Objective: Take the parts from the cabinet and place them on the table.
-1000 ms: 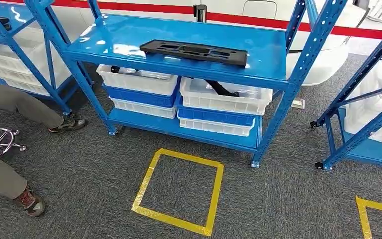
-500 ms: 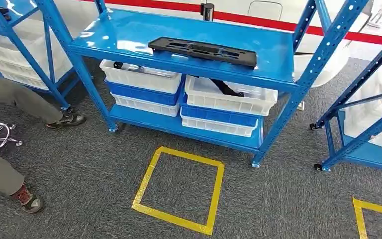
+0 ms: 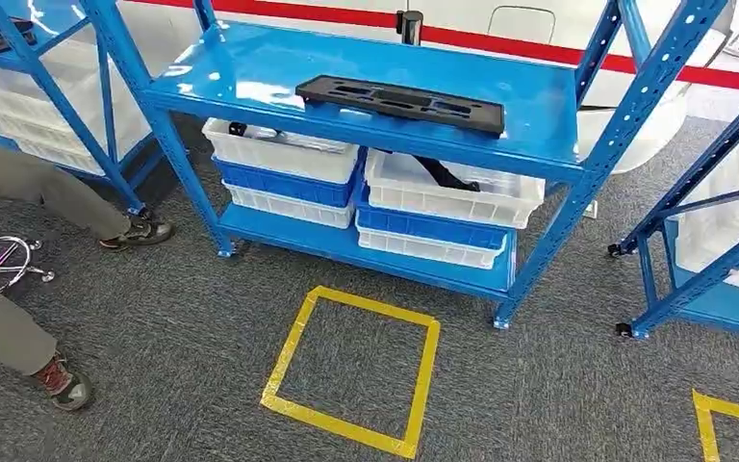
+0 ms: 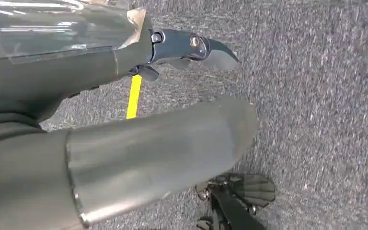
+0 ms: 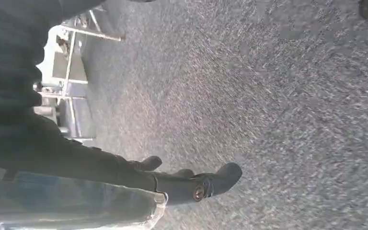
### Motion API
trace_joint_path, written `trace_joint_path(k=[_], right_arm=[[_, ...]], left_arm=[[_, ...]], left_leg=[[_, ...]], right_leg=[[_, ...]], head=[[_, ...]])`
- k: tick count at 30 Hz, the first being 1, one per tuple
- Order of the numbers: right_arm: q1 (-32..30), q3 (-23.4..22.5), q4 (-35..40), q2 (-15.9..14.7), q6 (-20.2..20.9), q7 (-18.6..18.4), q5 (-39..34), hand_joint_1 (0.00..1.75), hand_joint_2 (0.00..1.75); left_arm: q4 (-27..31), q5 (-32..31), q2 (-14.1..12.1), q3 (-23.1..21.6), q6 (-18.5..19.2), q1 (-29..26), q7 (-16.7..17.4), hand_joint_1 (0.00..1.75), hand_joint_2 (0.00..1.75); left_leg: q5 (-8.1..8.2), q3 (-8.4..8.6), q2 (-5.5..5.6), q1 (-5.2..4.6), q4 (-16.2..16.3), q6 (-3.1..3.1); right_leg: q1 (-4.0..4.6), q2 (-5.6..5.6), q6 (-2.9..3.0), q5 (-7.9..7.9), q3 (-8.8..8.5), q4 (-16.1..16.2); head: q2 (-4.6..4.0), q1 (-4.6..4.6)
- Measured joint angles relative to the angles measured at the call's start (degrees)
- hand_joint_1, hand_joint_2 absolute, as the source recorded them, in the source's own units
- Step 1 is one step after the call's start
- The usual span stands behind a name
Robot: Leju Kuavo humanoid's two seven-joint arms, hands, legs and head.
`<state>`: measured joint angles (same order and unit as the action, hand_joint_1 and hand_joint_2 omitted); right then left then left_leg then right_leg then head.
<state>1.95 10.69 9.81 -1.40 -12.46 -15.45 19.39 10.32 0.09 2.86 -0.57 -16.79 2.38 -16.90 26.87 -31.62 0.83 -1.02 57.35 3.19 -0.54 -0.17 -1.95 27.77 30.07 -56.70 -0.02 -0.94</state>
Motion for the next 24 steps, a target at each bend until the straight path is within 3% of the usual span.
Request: trace_joint_path(k=[10,24], right_arm=[[0.0,0.0,0.0,0.0,-0.1,0.0,0.3,0.0,1.75],[0.0,0.0,0.0,0.0,0.0,-0.6,0.5,0.0,1.75]], left_arm=[[0.0,0.0,0.0,0.0,-0.2,0.0,0.2,0.0,0.0],[0.0,0.0,0.0,0.4,-0.5,0.0,0.9,0.0,0.0]], left_leg=[[-0.06,0.03,-0.01,0.15,-0.1,-0.36],[-0.06,0.04,-0.01,-0.29,-0.1,-0.35]], right_leg=[[0.36,0.0,0.27,0.03,0.07,0.0],[0.03,0.01,0.24,0.02,0.07,0.0]], head=[[0.0,0.02],[0.0,0.04]])
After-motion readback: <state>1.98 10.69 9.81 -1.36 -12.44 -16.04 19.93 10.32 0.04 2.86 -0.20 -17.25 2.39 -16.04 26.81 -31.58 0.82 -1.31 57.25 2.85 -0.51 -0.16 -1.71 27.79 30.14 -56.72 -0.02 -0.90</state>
